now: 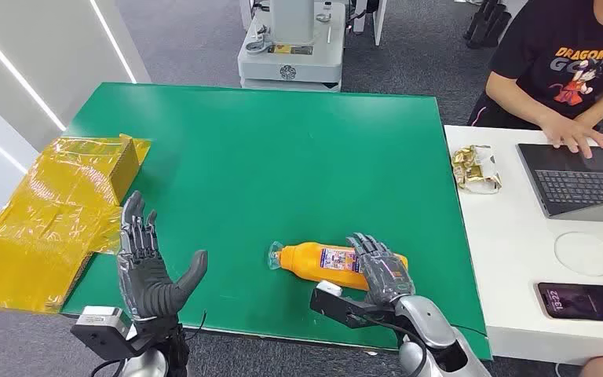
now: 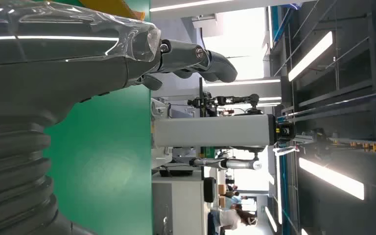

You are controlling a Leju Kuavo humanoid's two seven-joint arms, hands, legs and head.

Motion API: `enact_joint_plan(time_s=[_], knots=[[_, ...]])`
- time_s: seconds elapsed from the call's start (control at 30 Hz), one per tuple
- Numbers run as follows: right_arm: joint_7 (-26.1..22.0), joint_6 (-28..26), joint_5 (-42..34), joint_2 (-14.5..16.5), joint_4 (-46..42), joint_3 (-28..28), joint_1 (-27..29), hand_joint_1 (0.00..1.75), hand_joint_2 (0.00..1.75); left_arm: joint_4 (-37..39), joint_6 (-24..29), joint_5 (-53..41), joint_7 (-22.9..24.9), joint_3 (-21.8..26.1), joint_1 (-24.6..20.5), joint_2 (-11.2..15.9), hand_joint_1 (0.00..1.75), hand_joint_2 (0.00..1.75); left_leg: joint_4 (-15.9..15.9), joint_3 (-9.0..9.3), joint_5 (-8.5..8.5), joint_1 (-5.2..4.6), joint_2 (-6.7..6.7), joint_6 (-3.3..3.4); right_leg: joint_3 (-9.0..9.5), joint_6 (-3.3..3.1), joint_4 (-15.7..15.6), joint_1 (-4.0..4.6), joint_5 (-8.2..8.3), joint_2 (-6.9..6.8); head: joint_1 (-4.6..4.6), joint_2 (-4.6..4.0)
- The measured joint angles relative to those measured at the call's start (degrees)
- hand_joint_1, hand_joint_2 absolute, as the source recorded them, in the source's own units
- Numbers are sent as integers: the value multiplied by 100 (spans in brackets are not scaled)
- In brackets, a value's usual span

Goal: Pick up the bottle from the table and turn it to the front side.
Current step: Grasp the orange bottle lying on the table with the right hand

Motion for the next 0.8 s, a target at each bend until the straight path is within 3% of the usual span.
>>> enact_joint_plan(time_s=[0.4, 0.8], knots=[[-372, 300, -397, 33, 701, -49, -361, 0, 175, 34, 40, 50, 1, -2, -62, -14, 0, 175, 2, -1, 0, 0, -1, 0, 0, 1, 0, 0, 1, 0, -1, 0], [-371, 282, -504, 45, 1440, -38, -852, 0, 175, 37, 33, 82, 64, 27, -126, -82, 0, 175, 3, 5, 2, 0, -1, 4, 9, 4, 0, 0, 3, -1, -1, 0]])
